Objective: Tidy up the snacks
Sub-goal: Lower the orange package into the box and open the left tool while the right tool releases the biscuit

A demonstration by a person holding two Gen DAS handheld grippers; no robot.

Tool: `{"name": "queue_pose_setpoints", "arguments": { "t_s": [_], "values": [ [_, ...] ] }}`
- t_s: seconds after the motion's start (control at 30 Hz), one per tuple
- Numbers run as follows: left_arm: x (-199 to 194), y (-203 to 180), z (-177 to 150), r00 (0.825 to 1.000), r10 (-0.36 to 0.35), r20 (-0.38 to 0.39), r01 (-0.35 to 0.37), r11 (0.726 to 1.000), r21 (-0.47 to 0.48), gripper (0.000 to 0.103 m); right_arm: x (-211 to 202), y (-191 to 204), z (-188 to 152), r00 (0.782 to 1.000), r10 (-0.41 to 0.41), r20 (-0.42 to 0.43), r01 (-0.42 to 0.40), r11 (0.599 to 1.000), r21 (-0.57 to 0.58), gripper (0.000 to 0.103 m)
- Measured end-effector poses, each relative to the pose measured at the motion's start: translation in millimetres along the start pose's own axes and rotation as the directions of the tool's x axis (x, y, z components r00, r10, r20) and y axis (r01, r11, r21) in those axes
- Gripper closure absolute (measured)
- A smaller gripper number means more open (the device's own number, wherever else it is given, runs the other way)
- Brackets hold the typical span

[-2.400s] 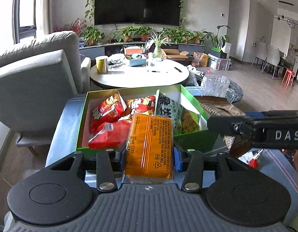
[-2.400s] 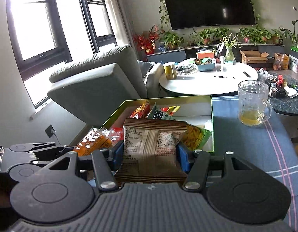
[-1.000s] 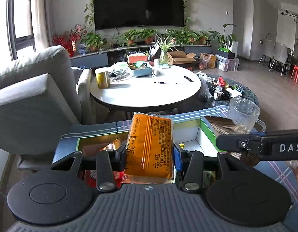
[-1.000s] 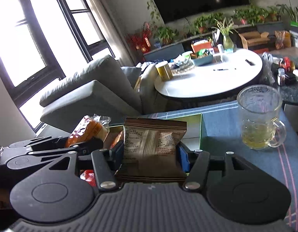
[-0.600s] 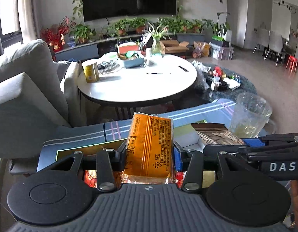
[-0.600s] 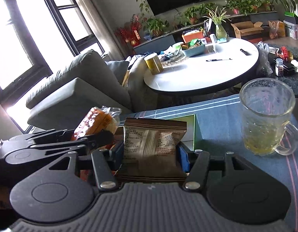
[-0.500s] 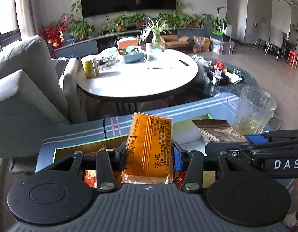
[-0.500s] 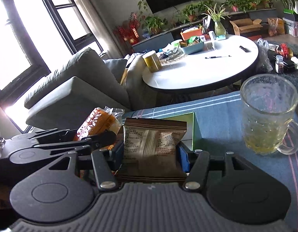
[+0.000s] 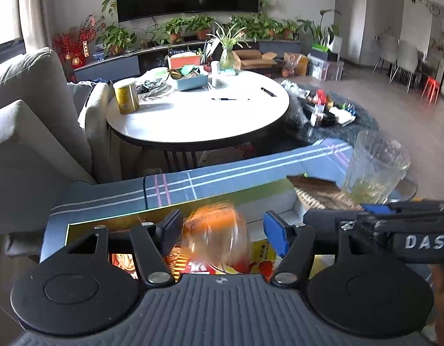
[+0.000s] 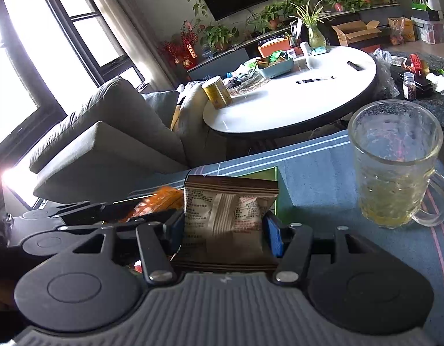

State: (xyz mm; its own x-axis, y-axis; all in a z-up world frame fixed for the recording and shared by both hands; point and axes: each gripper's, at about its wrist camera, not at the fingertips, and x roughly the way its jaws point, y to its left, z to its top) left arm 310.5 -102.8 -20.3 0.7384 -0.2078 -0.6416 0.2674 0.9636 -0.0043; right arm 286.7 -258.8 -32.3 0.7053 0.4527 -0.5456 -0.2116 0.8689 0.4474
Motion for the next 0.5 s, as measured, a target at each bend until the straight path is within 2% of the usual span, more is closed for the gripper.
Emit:
{"name": "queue_pose_setpoints", "arguments": {
  "t_s": [0.13, 0.5],
  "values": [
    [-3.8, 3.0, -0.7, 1.0, -0.031, -0.003, 0.031, 0.999, -0.031, 0.044, -0.5, -1.6, -0.5, 1.0, 0.0, 0.003, 0.0, 1.0, 0.012, 0.037],
    [-17.7, 13.7, -13.1, 0.999, 0.03, 0.025, -0.028, 0.996, -0.085, 0.044, 2.9, -0.4, 2.0, 1.0, 0.007, 0.002, -0.007, 1.0, 0.016, 0.037]
  ]
}}
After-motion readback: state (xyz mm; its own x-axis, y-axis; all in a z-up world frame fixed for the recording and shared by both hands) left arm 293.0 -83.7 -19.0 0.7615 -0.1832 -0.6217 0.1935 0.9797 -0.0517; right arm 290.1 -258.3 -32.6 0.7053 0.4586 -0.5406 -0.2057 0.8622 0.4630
